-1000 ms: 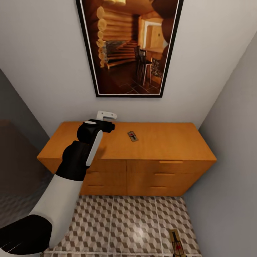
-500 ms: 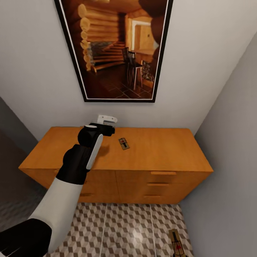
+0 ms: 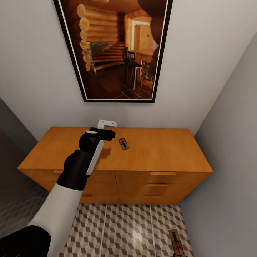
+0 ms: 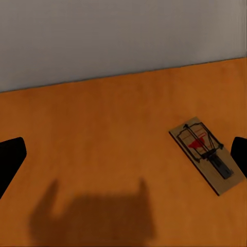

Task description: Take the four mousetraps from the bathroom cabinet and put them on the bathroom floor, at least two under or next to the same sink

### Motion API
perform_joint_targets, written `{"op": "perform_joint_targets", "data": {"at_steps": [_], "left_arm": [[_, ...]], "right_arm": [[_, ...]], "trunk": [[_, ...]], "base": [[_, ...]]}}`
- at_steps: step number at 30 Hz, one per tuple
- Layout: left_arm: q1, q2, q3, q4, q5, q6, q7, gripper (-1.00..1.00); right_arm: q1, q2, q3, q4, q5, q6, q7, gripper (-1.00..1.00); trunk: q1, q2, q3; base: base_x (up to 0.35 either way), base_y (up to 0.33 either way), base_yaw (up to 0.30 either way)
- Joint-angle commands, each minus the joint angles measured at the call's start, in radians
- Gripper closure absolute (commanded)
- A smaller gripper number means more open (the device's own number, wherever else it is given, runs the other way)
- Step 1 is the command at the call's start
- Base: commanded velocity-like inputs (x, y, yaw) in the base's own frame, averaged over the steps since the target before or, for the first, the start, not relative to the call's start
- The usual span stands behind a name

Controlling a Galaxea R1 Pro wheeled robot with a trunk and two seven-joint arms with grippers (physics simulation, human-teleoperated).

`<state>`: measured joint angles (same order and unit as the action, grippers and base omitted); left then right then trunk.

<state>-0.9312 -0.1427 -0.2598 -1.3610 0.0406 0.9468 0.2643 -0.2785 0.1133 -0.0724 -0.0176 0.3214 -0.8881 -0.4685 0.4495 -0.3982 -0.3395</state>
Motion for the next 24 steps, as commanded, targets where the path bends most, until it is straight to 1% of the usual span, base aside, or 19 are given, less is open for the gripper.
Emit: {"op": "perform_joint_targets", "data": {"at_steps": [1, 6, 13, 15, 16, 18, 24], "left_arm": [[0.002, 0.000, -0.001, -0.001, 0.005, -0.003, 0.006, -1.00], [0.016, -0.001, -0.001, -0.001, 0.006, -0.032, 0.008, -1.00], [0.023, -0.002, -0.001, -0.001, 0.009, -0.038, 0.009, -1.00], [0.025, -0.003, -0.001, -0.001, 0.017, -0.038, 0.009, -1.00], [0.026, -0.003, -0.001, -0.001, 0.029, -0.039, 0.009, -1.00], [0.028, -0.003, -0.001, -0.001, 0.035, -0.039, 0.009, -1.00], [0.037, -0.003, -0.001, -0.001, 0.042, -0.041, 0.009, -1.00]], "right_arm": [[-0.001, 0.000, -0.007, 0.001, 0.008, -0.003, -0.002, 1.00], [-0.001, 0.000, -0.007, 0.001, 0.008, -0.003, -0.002, 1.00], [-0.001, 0.000, -0.007, 0.001, 0.008, -0.003, -0.002, 1.00], [-0.001, 0.000, -0.007, 0.001, 0.008, -0.003, -0.002, 1.00], [-0.001, 0.000, -0.007, 0.001, 0.008, -0.003, -0.002, 1.00], [-0.001, 0.000, -0.007, 0.001, 0.008, -0.003, -0.002, 1.00], [-0.001, 0.000, -0.007, 0.001, 0.008, -0.003, -0.002, 1.00]], "trunk": [[0.001, -0.002, -0.002], [0.001, -0.002, -0.002], [0.001, -0.002, -0.002], [0.001, -0.002, -0.002], [0.001, -0.002, -0.002], [0.001, -0.002, -0.002], [0.001, -0.002, -0.002]], "base": [[0.000, 0.000, 0.000], [0.000, 0.000, 0.000], [0.000, 0.000, 0.000], [0.000, 0.000, 0.000], [0.000, 0.000, 0.000], [0.000, 0.000, 0.000], [0.000, 0.000, 0.000]]}}
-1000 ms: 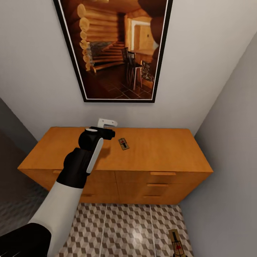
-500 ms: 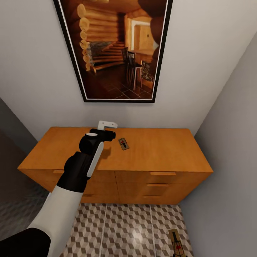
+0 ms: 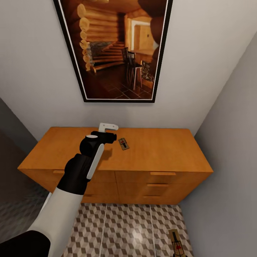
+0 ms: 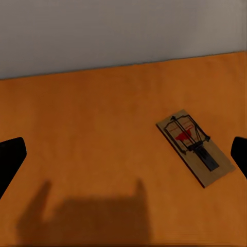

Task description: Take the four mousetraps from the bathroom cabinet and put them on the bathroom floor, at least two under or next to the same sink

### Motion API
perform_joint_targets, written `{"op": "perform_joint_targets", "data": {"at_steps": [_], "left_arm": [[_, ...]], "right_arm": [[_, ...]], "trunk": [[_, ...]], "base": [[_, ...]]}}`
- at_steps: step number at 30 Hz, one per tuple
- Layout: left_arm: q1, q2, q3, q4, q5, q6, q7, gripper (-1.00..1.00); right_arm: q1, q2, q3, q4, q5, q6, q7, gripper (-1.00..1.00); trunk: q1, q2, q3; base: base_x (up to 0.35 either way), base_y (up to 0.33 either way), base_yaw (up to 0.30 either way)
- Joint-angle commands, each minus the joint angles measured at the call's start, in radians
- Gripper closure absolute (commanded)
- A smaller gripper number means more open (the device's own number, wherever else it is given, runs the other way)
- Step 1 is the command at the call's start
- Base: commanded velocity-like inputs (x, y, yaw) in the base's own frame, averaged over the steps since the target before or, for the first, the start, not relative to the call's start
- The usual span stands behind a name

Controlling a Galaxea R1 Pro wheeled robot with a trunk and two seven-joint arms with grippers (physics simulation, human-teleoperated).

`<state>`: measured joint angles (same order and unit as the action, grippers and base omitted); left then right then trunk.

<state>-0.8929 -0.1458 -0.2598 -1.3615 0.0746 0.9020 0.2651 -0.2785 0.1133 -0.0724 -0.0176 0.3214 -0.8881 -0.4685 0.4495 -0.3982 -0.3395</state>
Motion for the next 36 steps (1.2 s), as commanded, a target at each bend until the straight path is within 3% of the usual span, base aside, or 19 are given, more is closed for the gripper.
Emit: {"op": "perform_joint_targets", "data": {"at_steps": [1, 5, 16, 23, 36], "left_arm": [[0.000, 0.000, -0.001, -0.001, 0.008, 0.004, 0.008, -1.00], [0.001, -0.001, -0.002, -0.002, 0.012, 0.003, 0.005, -1.00], [0.002, -0.002, -0.006, -0.007, 0.067, 0.003, 0.000, -1.00], [0.002, -0.001, -0.039, -0.006, 0.075, 0.002, 0.000, -1.00], [0.003, -0.001, -0.047, -0.001, 0.077, 0.003, 0.000, -1.00]], "right_arm": [[-0.001, 0.001, -0.007, 0.001, 0.008, -0.003, -0.002, 1.00], [-0.001, 0.000, -0.007, 0.001, 0.008, -0.003, -0.002, 1.00], [-0.001, 0.002, -0.007, 0.001, 0.008, 0.009, -0.002, 1.00], [-0.001, 0.001, -0.007, 0.001, 0.008, 0.010, -0.002, 1.00], [-0.001, 0.001, -0.007, 0.001, 0.008, 0.011, -0.002, 1.00]], "trunk": [[0.001, -0.002, -0.002], [0.001, -0.002, -0.002], [0.001, -0.002, -0.002], [0.001, -0.002, -0.002], [0.001, -0.002, -0.002]], "base": [[0.000, 0.000, 0.000], [0.000, 0.000, 0.000], [0.000, 0.000, 0.000], [0.000, 0.000, 0.000], [0.000, 0.000, 0.000]]}}
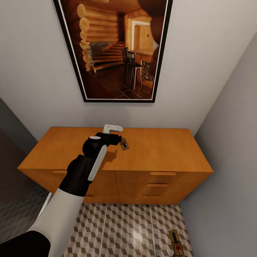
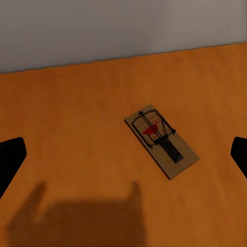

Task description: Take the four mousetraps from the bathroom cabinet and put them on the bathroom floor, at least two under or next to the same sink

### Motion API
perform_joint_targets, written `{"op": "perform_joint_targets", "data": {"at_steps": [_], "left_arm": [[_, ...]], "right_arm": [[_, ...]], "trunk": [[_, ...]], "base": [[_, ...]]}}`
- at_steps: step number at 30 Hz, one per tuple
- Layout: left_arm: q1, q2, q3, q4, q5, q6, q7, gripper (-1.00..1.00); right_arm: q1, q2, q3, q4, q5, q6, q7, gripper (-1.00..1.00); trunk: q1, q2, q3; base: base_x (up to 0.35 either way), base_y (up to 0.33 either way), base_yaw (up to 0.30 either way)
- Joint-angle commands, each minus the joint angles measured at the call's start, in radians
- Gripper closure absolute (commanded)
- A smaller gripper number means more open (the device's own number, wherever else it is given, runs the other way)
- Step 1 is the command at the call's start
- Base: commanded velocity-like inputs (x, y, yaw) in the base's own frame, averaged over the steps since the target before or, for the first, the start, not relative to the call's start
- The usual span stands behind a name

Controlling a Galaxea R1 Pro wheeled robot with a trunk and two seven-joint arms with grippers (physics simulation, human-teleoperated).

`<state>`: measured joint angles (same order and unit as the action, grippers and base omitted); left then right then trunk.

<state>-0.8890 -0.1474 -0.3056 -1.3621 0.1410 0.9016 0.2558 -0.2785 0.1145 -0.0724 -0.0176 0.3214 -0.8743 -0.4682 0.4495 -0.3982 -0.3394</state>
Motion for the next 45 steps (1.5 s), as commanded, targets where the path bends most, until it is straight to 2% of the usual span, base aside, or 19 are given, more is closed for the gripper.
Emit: {"op": "perform_joint_targets", "data": {"at_steps": [1, 7, 22, 38, 45], "left_arm": [[-0.001, 0.000, -0.001, 0.000, 0.011, 0.003, 0.010, -1.00], [-0.001, 0.000, -0.001, 0.000, 0.011, 0.003, 0.010, -1.00], [0.000, 0.000, -0.001, 0.001, 0.011, 0.003, 0.010, -1.00], [0.015, 0.003, 0.001, 0.008, 0.009, 0.001, 0.011, -1.00], [0.024, 0.004, 0.004, 0.009, 0.008, -0.051, 0.019, -1.00]], "right_arm": [[-0.001, 0.000, -0.007, 0.001, 0.008, -0.003, -0.002, 1.00], [-0.001, 0.000, -0.007, 0.001, 0.008, -0.003, -0.003, 1.00], [-0.001, 0.000, -0.007, 0.001, 0.008, -0.003, -0.002, 1.00], [-0.001, 0.000, -0.007, 0.001, 0.008, -0.003, -0.003, 1.00], [-0.001, 0.000, -0.007, 0.001, 0.008, -0.003, -0.003, 1.00]], "trunk": [[0.001, -0.002, -0.002], [0.001, -0.002, -0.002], [0.001, -0.002, -0.002], [0.001, -0.002, -0.002], [0.001, -0.002, -0.002]], "base": [[0.000, 0.000, 0.000], [0.016, -0.074, 0.000], [0.091, -0.262, 0.000], [0.020, -0.020, 0.000], [0.012, 0.000, 0.000]]}}
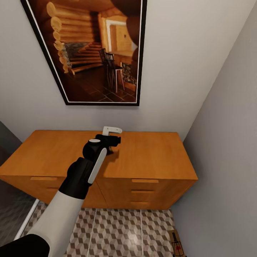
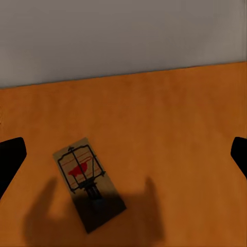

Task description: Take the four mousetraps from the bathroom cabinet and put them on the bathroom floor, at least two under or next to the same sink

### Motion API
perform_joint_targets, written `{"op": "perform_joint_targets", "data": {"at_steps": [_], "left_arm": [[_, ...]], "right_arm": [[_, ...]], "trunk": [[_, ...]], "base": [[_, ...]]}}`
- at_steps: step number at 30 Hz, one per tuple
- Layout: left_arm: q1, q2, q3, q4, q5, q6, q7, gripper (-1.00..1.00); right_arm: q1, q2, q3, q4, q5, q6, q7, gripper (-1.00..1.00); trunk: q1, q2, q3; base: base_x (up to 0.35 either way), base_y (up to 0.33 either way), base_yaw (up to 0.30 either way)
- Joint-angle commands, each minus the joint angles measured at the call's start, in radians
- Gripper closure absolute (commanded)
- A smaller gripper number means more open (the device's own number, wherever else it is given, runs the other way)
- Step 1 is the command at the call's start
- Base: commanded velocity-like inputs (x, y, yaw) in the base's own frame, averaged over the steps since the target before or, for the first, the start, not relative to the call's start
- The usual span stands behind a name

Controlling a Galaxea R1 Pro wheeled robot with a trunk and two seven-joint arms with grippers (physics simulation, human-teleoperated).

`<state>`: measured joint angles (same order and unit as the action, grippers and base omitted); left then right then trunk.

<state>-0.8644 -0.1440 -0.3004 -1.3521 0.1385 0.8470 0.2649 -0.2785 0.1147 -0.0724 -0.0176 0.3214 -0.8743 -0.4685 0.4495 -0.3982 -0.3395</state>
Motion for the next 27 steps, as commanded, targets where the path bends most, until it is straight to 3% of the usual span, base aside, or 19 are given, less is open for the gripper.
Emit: {"op": "perform_joint_targets", "data": {"at_steps": [1, 12, 15, 21, 24, 27], "left_arm": [[0.001, 0.000, -0.001, -0.002, 0.010, -0.004, 0.010, -1.00], [0.008, 0.000, 0.006, -0.004, 0.009, -0.018, 0.032, -1.00], [0.010, 0.000, 0.015, -0.004, 0.009, -0.024, 0.071, -1.00], [0.024, -0.001, 0.021, -0.003, 0.010, -0.103, 0.188, -1.00], [0.029, -0.001, 0.021, -0.001, 0.016, -0.117, 0.214, -1.00], [0.034, -0.001, 0.021, 0.001, 0.056, -0.126, 0.228, -1.00]], "right_arm": [[-0.001, 0.000, -0.007, 0.001, 0.008, -0.003, -0.002, 1.00], [-0.001, 0.000, -0.007, 0.001, 0.008, -0.003, -0.002, 1.00], [-0.001, 0.000, -0.007, 0.001, 0.008, -0.003, -0.002, 1.00], [-0.001, 0.000, -0.007, 0.001, 0.008, -0.003, -0.002, 1.00], [-0.001, 0.000, -0.007, 0.001, 0.008, -0.003, -0.002, 1.00], [-0.001, 0.000, -0.007, 0.001, 0.008, -0.003, -0.002, 1.00]], "trunk": [[0.001, -0.002, -0.002], [0.001, -0.002, -0.002], [0.001, -0.002, -0.002], [0.001, -0.002, -0.002], [0.001, -0.002, -0.002], [0.001, -0.002, -0.002]], "base": [[0.003, 0.000, 0.000], [0.000, 0.000, 0.000], [0.000, 0.000, 0.000], [0.000, 0.000, 0.000], [0.000, 0.000, 0.000], [0.000, 0.000, 0.000]]}}
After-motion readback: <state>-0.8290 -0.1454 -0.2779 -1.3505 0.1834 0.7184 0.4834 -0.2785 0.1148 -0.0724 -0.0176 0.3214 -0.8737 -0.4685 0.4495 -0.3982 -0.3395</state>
